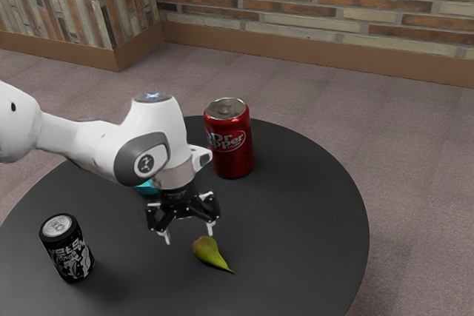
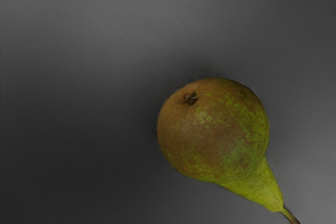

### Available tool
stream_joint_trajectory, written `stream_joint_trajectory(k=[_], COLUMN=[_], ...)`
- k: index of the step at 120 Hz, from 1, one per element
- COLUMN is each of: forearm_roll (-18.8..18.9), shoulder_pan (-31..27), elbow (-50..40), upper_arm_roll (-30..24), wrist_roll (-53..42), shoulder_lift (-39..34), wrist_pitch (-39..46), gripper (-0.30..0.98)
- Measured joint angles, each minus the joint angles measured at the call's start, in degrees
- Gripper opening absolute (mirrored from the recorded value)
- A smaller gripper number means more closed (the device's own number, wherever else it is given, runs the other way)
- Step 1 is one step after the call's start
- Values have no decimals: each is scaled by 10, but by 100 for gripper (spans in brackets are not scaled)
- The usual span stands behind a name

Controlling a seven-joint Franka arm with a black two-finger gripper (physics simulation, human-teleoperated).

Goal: Place the pear in the bowl.

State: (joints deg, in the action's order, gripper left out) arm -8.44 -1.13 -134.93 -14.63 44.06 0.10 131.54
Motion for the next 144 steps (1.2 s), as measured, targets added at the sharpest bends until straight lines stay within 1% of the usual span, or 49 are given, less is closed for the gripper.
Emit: stream_joint_trajectory(k=[32,44,59,98,144], forearm_roll=[-8,-9,-9,-8,-7], shoulder_pan=[-11,-1,-2,-2,-3], elbow=[-21,-11,-2,5,20], upper_arm_roll=[-15,-17,-13,-11,0], wrist_roll=[102,130,160,211,245], shoulder_lift=[30,52,69,108,128], wrist_pitch=[80,107,126,146,149], gripper=[69,69,69,69,66])
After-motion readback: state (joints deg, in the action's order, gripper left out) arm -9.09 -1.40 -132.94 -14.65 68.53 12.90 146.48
